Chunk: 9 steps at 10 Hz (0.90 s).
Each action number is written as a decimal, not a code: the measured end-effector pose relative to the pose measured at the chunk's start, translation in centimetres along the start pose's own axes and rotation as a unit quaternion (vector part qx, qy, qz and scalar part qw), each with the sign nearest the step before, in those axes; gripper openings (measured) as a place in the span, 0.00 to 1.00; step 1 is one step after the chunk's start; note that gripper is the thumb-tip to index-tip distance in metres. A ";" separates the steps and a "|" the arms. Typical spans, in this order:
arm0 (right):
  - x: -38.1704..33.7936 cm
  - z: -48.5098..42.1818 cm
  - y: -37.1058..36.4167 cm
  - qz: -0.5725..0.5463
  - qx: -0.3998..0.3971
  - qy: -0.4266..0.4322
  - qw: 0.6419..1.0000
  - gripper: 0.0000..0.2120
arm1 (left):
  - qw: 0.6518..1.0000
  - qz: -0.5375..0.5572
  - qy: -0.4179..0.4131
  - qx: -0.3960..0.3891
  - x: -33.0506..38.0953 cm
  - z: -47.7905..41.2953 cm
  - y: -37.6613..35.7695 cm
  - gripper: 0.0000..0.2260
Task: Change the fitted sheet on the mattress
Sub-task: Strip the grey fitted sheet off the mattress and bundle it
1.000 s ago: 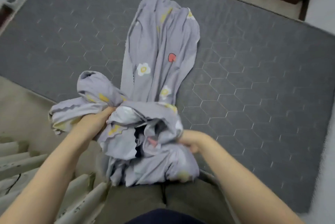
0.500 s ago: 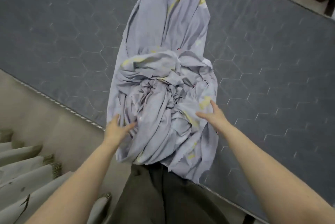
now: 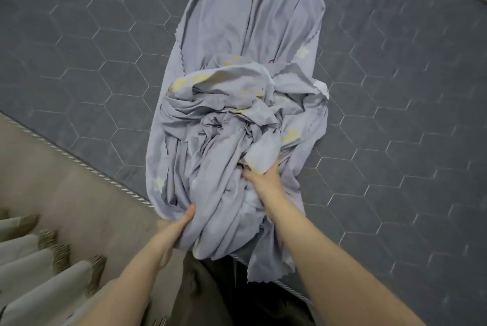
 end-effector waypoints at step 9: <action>-0.6 -1.1 8.4 0.022 -0.088 0.003 0.996 0.33 | 0.927 -0.356 -0.062 0.104 7.0 -3.2 0.7 0.47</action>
Point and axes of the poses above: each hand's wrist, its own z-axis away from the middle knuckle, its own y-axis out of the back of the hand, x = y × z, the point moved 10 cm from there along -z, towards the middle knuckle, and after that the axes turned 2 degrees about -y, right-handed, at the moved point
